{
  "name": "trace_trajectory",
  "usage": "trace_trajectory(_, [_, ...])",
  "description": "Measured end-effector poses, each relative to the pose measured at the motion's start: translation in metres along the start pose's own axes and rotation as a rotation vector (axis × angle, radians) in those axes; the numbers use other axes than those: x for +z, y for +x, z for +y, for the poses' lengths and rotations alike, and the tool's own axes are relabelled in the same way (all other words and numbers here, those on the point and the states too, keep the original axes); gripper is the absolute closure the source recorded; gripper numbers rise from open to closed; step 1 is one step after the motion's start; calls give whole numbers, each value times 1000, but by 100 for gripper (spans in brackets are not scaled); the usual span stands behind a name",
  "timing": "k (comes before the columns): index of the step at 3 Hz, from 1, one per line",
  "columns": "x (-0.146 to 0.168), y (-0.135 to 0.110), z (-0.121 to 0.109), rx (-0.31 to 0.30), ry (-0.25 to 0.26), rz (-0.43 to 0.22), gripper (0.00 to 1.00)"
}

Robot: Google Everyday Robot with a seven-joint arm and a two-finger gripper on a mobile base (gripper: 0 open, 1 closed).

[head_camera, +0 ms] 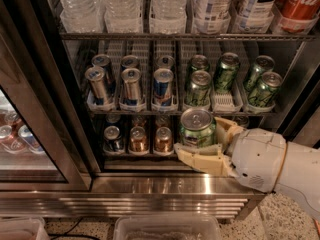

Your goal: Pick green can from middle shelf of fridge

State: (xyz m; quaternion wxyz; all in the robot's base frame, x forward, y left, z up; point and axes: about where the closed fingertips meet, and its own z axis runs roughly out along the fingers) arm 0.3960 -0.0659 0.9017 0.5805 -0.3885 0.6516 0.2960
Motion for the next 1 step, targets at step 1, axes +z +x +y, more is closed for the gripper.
trace_trajectory(1, [0, 0, 0, 0, 0, 0, 100])
